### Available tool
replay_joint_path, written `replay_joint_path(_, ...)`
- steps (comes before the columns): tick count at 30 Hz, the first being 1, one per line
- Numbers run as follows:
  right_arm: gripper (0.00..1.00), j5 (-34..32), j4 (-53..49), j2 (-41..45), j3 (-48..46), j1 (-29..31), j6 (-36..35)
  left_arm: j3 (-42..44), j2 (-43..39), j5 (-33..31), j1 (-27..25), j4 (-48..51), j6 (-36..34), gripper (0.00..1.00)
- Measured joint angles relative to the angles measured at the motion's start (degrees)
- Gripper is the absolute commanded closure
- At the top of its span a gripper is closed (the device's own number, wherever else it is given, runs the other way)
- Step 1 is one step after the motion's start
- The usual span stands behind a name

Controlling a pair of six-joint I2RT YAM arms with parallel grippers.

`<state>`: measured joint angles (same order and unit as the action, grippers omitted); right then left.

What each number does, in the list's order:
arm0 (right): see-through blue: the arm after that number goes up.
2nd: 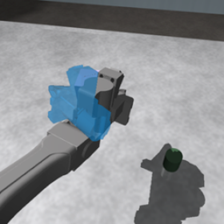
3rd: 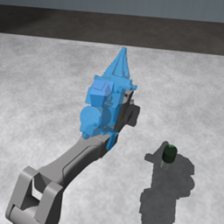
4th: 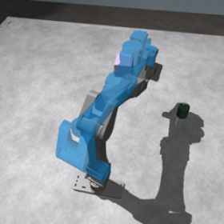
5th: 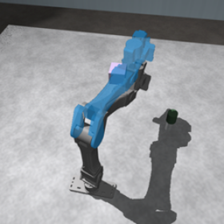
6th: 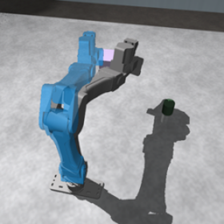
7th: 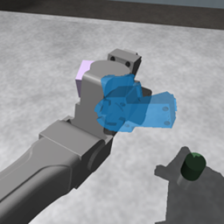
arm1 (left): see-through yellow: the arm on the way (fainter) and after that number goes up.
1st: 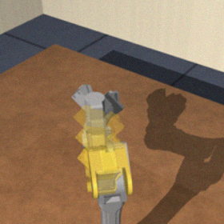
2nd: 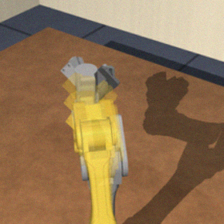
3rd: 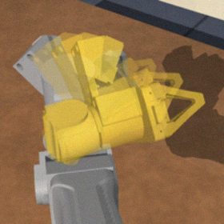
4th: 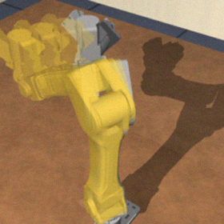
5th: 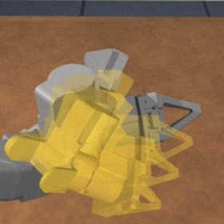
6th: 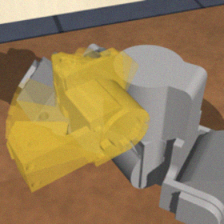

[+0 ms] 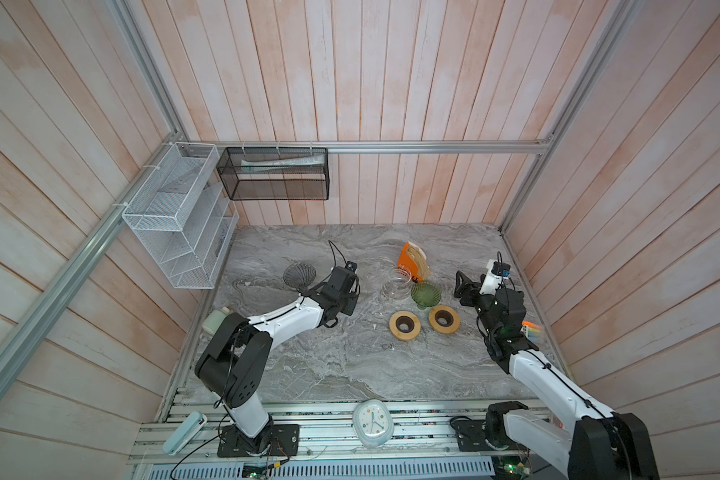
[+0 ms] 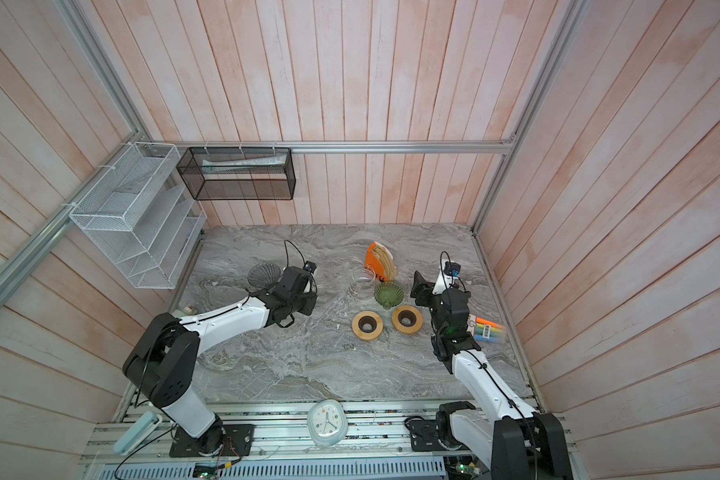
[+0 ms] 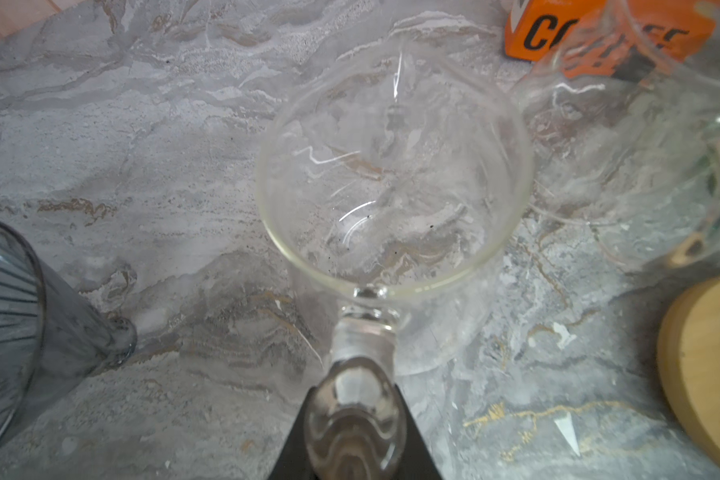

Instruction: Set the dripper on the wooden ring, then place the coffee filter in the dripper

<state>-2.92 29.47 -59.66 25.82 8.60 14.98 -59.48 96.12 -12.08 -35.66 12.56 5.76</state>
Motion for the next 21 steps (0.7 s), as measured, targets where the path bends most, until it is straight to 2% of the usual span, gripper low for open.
replay_joint_path(14, 0.23, 2.0, -0.9, 0.4, 0.0, 0.9, 0.7, 6.7, -7.8, -7.8, -9.6, 6.5, 9.1, 0.91)
replay_joint_path(21, 0.23, 2.1, -0.9, 0.4, 0.0, 2.7, 1.3, 9.8, -11.6, -11.4, -15.4, 11.5, 16.3, 0.91)
